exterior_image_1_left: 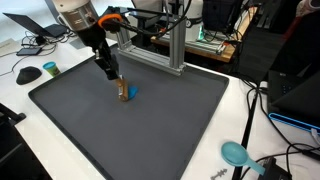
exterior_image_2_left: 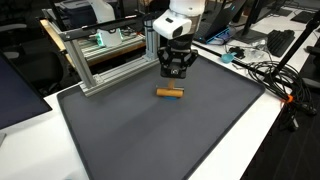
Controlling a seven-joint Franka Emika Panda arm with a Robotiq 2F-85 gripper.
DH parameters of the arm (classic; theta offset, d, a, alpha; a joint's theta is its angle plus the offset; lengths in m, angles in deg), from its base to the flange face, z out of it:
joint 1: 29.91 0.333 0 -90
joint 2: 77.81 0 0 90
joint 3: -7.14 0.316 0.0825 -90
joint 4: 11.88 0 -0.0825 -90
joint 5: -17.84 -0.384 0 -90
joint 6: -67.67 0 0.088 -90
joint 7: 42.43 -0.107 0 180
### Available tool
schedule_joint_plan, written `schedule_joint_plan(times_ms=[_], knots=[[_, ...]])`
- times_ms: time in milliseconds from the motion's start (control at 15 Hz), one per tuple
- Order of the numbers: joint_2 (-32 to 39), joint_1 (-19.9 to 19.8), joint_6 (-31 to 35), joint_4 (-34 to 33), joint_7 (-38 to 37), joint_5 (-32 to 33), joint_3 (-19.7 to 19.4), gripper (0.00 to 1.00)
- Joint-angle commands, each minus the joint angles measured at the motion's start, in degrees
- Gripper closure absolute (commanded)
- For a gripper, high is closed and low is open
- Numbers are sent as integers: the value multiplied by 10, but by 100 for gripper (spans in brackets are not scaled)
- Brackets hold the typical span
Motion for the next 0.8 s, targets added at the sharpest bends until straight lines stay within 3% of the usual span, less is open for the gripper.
schedule_joint_plan(times_ms=[0,733], knots=[[36,-10,-37,-7,29,-29,12,77],[46,-14,-52,-15,44,-51,8,77]])
